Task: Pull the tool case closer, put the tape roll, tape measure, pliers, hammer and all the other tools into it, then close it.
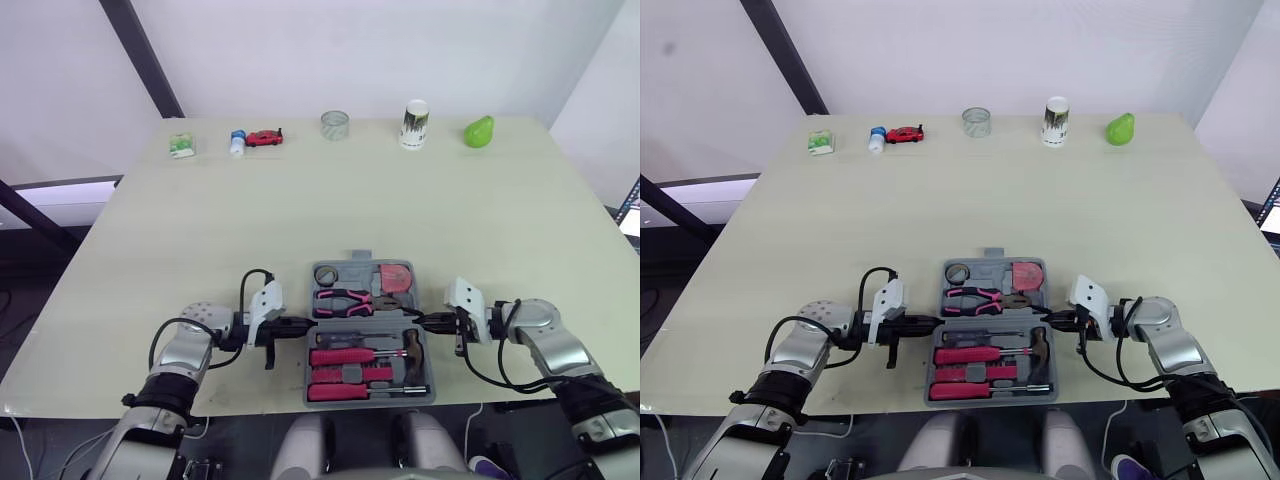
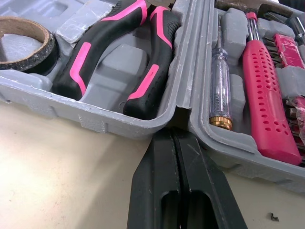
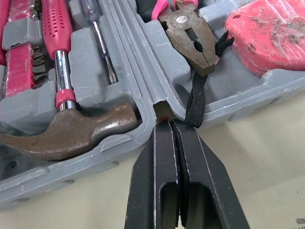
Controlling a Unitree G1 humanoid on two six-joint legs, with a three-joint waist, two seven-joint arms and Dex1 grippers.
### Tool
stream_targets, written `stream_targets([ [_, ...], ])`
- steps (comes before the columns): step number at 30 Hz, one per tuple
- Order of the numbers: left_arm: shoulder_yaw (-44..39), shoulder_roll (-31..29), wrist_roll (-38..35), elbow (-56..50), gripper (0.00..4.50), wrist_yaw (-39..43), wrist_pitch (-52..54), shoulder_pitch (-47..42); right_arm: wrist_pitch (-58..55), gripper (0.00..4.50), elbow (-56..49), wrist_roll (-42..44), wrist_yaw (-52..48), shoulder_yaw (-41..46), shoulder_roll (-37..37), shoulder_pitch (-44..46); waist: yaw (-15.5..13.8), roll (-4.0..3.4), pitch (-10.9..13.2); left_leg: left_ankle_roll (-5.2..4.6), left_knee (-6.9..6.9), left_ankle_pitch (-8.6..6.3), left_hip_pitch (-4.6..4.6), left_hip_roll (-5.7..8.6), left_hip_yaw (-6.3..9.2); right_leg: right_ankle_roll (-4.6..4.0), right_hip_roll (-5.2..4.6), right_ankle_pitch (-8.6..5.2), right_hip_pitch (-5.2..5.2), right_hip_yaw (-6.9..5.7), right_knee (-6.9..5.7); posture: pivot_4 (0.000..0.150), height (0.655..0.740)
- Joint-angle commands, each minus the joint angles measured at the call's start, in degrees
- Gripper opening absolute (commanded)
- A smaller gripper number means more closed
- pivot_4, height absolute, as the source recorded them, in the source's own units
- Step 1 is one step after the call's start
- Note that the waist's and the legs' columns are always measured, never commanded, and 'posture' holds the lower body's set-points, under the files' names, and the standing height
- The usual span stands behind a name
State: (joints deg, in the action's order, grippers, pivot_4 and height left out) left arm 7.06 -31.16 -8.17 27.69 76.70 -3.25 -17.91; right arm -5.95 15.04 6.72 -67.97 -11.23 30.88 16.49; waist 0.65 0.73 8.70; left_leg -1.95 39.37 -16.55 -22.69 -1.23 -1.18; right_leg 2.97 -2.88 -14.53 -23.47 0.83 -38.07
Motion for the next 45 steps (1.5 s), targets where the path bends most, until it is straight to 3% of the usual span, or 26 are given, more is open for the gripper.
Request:
stream_targets([
  [1, 0.3, -0.4, -0.5, -0.2, 0.0, 0.3, -0.2, 0.7, 1.8, 0.03, -1.5, 1.1, -0.2, 0.9, 0.6, -0.2, 0.0, 0.0, 0.0, 0.0, 0.0, 0.0, 0.0, 0.0, 0.0, 0.0, 0.0, 0.0, 0.0, 0.0, 0.0, 0.15, 0.74],
  [8, -4.1, -4.1, -3.8, -2.5, 0.0, -0.3, -0.3, 2.0, -1.7, 0.03, -2.6, 5.4, -1.3, 5.2, 4.4, -1.1, 0.1, 0.0, 0.0, 0.0, -0.01, 0.0, 0.0, -0.03, 0.01, 0.0, 0.0, 0.0, -0.01, 0.0, 0.0, 0.15, 0.74],
  [14, -6.4, -5.3, -10.1, -13.0, 0.0, 1.5, 4.6, 7.1, -8.2, 0.03, -2.0, 10.4, 0.0, 9.2, 4.3, 1.0, 0.0, 0.0, 0.0, 0.0, -0.02, 0.0, 0.0, -0.06, 0.02, 0.0, -0.06, 0.0, 0.0, -0.01, -0.01, 0.15, 0.74],
  [17, -5.8, -5.9, -13.3, -21.3, 0.0, 2.0, 8.6, 10.0, -15.0, 0.74, -1.3, 13.2, 1.4, 10.6, 3.7, 3.8, 0.1, -0.01, 0.0, 0.0, -0.02, 0.0, -0.01, -0.06, 0.02, 0.0, -0.08, 0.0, 0.0, -0.01, -0.01, 0.15, 0.74],
  [19, -4.3, -5.7, -14.2, -26.4, 0.0, 1.7, 10.7, 10.8, -20.3, 1.84, -0.2, 14.9, 2.5, 11.0, 3.0, 6.5, 0.0, -0.02, 0.0, 0.0, -0.03, 0.0, -0.01, -0.06, 0.02, 0.0, -0.11, 0.0, -0.01, 0.0, -0.02, 0.15, 0.74],
  [21, -2.1, -4.6, -15.2, -31.3, 0.0, 0.4, 14.4, 10.8, -24.5, 2.26, 1.6, 16.2, 3.1, 11.2, 2.0, 9.7, 0.0, -0.02, 0.0, 0.0, -0.03, 0.0, -0.01, -0.06, 0.04, -0.01, -0.1, 0.0, 0.0, -0.03, -0.01, 0.15, 0.74],
  [25, 3.6, -4.0, -13.4, -36.4, 0.0, 0.2, 17.2, 10.9, -30.3, 4.28, 6.8, 16.1, 4.5, 10.4, 0.3, 16.0, 0.0, -0.02, 0.0, 0.0, -0.03, 0.0, -0.02, -0.02, 0.01, 0.0, -0.11, 0.0, 0.0, 0.0, -0.01, 0.15, 0.74],
  [26, 5.5, -4.1, -11.5, -36.2, 0.0, 0.3, 16.2, 10.7, -31.4, 4.45, 9.0, 15.7, 4.5, 9.8, -0.2, 17.7, 0.0, -0.02, 0.0, 0.0, -0.03, 0.0, -0.02, -0.02, 0.0, 0.0, -0.1, 0.0, 0.0, 0.01, 0.0, 0.15, 0.74],
  [37, 15.5, -4.3, 2.0, -29.9, 0.0, -4.3, 9.7, 9.1, -31.6, 4.45, 33.1, 8.6, 1.7, 4.7, -5.1, 29.1, 0.4, -0.05, 0.0, 0.0, -0.1, 0.0, -0.02, 0.02, -0.05, -0.01, -0.01, 0.0, -0.03, 0.04, 0.05, 0.15, 0.74],
  [45, 17.6, -4.2, 5.1, -27.3, 0.0, -5.6, 7.0, 9.1, -32.4, 4.45, 37.8, 9.8, -1.8, 6.9, -10.9, 32.5, 0.4, -0.14, -0.1, 0.0, -0.11, 0.0, 0.09, -0.04, -0.06, -0.02, -0.02, 0.01, 0.0, 0.07, -0.04, 0.15, 0.74],
])
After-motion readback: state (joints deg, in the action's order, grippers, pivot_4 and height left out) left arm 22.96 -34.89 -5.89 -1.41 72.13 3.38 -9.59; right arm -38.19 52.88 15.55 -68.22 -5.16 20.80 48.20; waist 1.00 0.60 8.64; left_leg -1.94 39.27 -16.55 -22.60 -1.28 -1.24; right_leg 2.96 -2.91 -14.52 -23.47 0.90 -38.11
